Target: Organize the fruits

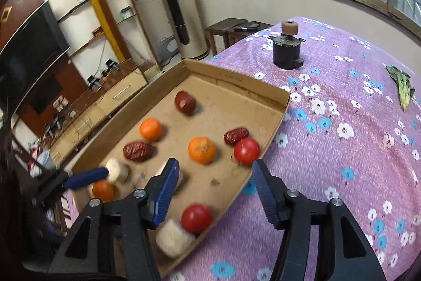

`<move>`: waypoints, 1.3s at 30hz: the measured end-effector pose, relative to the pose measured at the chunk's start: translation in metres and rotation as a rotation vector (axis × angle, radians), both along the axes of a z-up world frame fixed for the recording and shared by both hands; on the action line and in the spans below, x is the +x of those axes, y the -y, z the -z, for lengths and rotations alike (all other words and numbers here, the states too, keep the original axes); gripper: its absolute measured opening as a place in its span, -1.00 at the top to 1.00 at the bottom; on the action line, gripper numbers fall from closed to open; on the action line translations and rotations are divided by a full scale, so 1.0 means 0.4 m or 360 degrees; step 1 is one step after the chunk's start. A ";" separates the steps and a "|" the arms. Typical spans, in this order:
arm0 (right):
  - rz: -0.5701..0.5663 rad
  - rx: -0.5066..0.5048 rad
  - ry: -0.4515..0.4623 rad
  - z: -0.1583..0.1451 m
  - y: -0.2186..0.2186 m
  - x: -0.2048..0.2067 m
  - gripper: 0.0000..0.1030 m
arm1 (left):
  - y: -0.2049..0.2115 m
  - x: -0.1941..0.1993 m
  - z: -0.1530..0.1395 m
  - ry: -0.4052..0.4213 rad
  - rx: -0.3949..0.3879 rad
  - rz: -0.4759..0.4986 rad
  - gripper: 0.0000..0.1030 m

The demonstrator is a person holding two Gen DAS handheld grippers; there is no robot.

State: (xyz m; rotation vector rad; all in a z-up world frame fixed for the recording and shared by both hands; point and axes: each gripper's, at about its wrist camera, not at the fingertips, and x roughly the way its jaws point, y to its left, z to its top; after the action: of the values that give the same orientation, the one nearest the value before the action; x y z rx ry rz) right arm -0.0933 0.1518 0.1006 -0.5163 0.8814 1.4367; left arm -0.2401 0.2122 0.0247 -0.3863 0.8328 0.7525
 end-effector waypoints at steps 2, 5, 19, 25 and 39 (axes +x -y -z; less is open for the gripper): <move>-0.0046 0.0004 0.0024 0.005 0.030 -0.011 -0.28 | 0.013 -0.016 -0.004 -0.0006 0.0024 0.0003 -0.43; -0.0107 0.0033 0.0063 0.009 0.075 -0.025 -0.39 | 0.027 -0.029 -0.008 -0.0016 0.0063 0.0006 -0.50; -0.0393 0.0132 0.0193 -0.004 0.221 -0.097 -0.73 | 0.076 -0.069 -0.051 0.0031 0.0181 -0.0010 -0.61; -0.0513 0.0140 0.0240 0.006 0.254 -0.132 -0.73 | 0.100 -0.069 -0.063 0.0006 0.0239 -0.0009 -0.63; -0.0623 0.0129 0.0354 0.023 0.271 -0.185 -0.73 | 0.119 -0.079 -0.096 0.0052 0.0285 -0.0005 -0.63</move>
State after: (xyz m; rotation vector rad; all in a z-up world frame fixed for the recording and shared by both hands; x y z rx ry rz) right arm -0.1673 0.0434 0.0914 -0.8024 0.5602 1.7202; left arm -0.2718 0.1648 0.0633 -0.2394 0.7278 0.8151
